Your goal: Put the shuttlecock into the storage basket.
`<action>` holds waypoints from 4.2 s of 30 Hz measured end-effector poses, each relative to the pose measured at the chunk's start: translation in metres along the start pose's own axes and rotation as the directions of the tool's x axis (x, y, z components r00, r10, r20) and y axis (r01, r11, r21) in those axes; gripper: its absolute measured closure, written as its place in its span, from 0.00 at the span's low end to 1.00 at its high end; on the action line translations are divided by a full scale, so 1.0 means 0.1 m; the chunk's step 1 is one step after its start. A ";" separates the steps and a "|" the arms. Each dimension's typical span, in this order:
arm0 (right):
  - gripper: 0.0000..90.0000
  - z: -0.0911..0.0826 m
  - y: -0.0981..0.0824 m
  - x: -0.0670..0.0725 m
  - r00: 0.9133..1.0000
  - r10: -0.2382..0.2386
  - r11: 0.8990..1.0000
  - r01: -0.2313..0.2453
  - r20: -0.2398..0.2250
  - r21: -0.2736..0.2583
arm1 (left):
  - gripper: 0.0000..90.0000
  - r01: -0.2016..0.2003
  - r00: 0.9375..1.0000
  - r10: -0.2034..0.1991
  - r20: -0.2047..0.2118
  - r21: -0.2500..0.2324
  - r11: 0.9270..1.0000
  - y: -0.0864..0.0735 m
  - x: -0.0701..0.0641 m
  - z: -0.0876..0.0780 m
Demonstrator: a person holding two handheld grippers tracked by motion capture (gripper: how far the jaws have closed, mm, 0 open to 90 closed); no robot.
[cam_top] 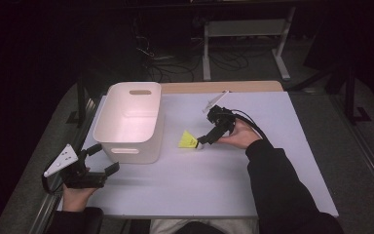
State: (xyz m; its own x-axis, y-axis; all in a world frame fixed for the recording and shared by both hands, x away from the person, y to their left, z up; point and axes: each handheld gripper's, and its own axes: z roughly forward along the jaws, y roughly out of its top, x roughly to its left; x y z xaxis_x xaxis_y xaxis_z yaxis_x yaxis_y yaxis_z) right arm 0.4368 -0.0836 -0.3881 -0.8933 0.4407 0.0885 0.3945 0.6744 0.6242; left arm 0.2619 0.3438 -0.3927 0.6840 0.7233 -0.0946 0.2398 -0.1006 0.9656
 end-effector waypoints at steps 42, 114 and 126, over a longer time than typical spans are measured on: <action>0.16 0.41 -0.12 0.02 0.996 -0.039 0.996 0.045 -0.077 0.078 | 0.00 0.002 1.000 -0.002 -0.001 0.002 1.000 0.00 0.00 0.00; 0.70 0.06 -0.10 -0.02 0.994 -0.065 0.995 0.072 -0.089 0.068 | 0.00 0.003 1.000 -0.003 -0.001 0.003 1.000 0.00 0.00 -0.01; 0.70 -0.16 -0.10 -0.04 0.996 -0.056 0.997 0.059 -0.068 0.052 | 0.00 0.004 1.000 -0.004 -0.001 0.001 1.000 0.00 0.00 -0.01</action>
State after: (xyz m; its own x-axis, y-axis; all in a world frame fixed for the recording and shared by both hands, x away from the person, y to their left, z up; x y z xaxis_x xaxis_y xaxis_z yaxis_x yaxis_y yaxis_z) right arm 0.4332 -0.1013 -0.3824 -0.9265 0.3610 0.1061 0.3514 0.7293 0.5870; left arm 0.2618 0.3445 -0.3927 0.6826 0.7242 -0.0982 0.2435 -0.0988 0.9649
